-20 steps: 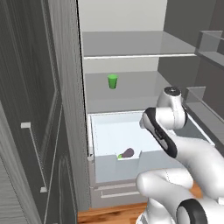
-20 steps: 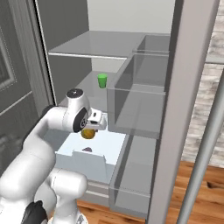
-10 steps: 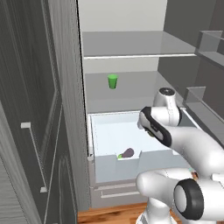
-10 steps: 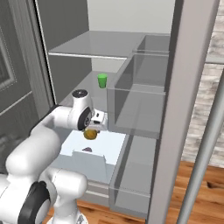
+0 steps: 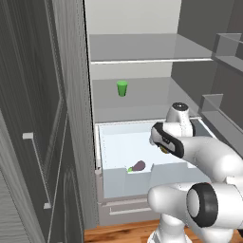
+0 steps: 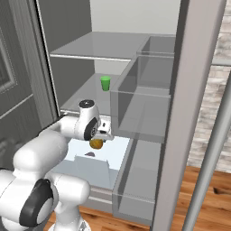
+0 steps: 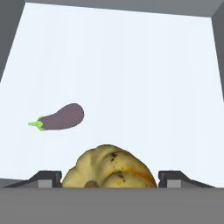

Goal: Place the eggplant and squash inside the fridge drawer. Close the drawer after placing the vegetables.

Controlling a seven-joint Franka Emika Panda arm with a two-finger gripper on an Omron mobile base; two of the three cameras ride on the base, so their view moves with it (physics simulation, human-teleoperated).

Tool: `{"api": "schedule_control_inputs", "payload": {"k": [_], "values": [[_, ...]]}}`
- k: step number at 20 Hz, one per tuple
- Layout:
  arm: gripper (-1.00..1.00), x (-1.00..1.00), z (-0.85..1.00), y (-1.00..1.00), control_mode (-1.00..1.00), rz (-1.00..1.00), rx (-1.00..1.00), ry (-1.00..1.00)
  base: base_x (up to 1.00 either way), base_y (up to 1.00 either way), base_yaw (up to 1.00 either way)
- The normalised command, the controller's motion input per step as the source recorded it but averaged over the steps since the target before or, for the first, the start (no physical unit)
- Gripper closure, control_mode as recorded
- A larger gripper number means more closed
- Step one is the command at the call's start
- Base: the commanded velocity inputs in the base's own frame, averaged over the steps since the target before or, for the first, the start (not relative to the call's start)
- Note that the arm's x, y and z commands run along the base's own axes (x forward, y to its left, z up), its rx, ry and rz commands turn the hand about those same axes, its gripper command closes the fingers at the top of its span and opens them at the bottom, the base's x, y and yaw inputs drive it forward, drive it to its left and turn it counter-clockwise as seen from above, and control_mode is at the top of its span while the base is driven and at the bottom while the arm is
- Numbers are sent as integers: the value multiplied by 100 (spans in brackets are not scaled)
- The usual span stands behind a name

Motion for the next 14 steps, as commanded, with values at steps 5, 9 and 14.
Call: {"api": "schedule_control_inputs", "payload": {"k": [5,9,14], "values": [[100,28,-33,-20,-100,0,0,0,0,0,0],[100,25,-26,-20,-100,0,0,0,0,0,0],[100,26,-18,-16,-100,0,0,6,0,0,0]]}}
